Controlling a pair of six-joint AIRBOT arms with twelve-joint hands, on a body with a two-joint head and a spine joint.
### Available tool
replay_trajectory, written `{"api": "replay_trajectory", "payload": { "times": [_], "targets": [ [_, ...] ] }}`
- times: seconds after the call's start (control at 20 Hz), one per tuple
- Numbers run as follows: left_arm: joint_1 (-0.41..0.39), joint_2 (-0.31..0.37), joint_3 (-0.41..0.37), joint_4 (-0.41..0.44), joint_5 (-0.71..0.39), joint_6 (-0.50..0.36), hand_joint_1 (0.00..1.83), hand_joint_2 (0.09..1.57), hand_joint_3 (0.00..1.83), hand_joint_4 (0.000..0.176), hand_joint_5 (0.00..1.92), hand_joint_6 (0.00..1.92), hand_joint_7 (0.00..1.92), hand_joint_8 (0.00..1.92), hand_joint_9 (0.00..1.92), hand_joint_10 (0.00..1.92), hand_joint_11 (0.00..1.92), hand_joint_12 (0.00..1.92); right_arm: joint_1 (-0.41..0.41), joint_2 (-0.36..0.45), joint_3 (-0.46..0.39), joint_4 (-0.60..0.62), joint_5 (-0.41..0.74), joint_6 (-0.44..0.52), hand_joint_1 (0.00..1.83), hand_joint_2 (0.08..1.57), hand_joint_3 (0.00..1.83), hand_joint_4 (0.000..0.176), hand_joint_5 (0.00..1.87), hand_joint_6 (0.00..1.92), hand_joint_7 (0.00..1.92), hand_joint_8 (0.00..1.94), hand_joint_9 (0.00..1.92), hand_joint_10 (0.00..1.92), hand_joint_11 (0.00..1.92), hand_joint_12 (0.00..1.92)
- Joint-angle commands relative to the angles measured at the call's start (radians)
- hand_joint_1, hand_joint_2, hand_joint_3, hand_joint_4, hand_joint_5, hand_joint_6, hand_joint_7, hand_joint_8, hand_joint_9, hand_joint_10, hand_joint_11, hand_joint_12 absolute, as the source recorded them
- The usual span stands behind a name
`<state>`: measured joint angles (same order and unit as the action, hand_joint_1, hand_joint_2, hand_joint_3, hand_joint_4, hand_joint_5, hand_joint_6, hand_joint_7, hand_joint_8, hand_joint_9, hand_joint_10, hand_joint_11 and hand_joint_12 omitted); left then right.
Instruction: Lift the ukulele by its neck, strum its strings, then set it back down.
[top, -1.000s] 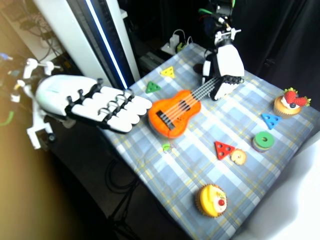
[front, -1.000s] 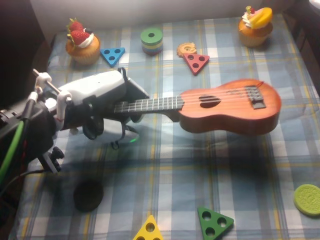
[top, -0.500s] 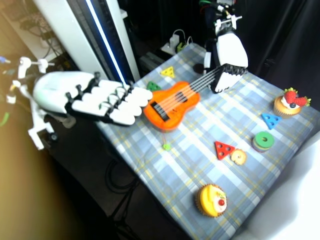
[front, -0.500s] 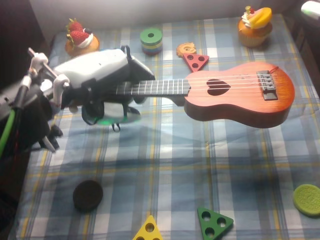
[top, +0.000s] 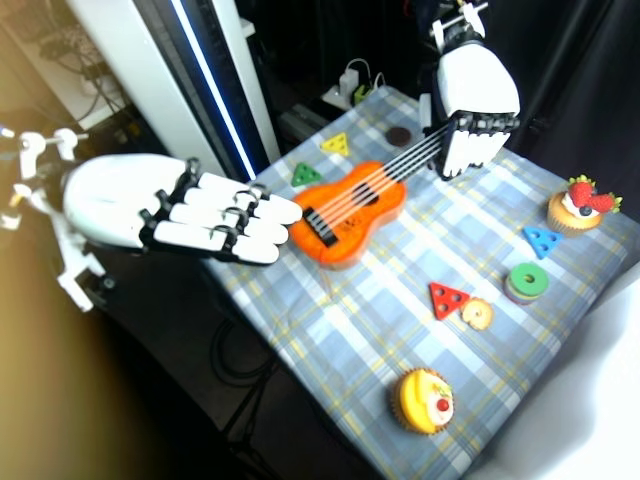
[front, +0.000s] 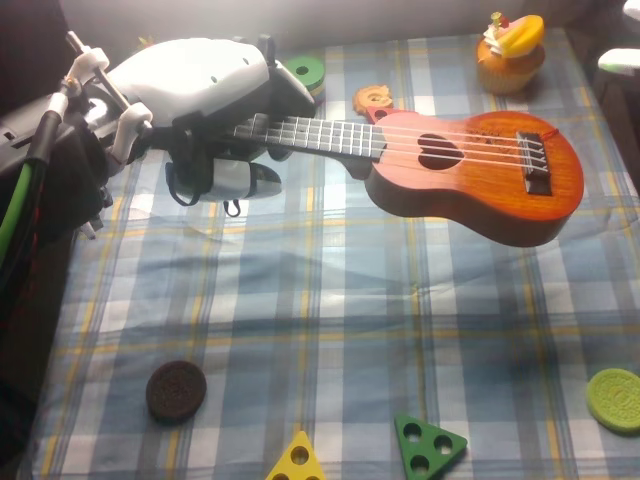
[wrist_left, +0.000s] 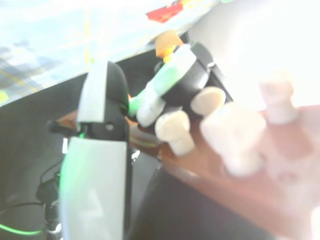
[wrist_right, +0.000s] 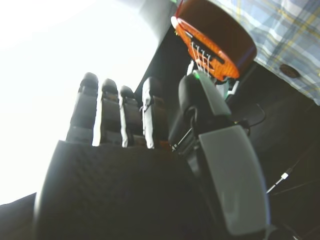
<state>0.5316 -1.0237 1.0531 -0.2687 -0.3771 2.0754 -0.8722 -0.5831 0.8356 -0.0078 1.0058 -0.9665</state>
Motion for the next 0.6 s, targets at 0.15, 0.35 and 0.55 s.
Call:
{"api": "replay_trajectory", "payload": {
  "times": [0.15,0.35,0.55],
  "targets": [
    [-0.020,0.001,0.007,0.013,-0.086,0.010,1.31,1.21,0.00,0.000,0.80,1.82,1.22,1.92,1.46,1.92,1.56,1.92,0.117,-0.031,0.023,-0.072,0.002,0.018,0.63,1.15,0.00,0.000,0.20,0.00,0.02,0.00,0.00,0.00,0.00,0.09],
    [-0.022,0.000,0.008,0.013,-0.072,0.022,1.11,1.22,0.00,0.000,0.79,1.34,1.09,1.92,1.33,1.92,1.46,1.92,0.217,-0.078,0.061,-0.170,-0.117,0.079,0.73,1.23,0.02,0.032,0.22,0.01,0.00,0.00,0.00,0.00,0.00,0.00],
    [-0.033,-0.006,0.013,0.028,-0.047,0.025,1.09,1.25,0.01,0.000,0.74,1.42,1.06,1.92,1.29,1.92,1.43,1.92,0.251,-0.081,0.065,-0.209,-0.161,0.084,1.12,0.88,1.11,0.028,0.41,0.00,0.16,0.01,0.06,0.01,0.00,0.26]
  ]
}}
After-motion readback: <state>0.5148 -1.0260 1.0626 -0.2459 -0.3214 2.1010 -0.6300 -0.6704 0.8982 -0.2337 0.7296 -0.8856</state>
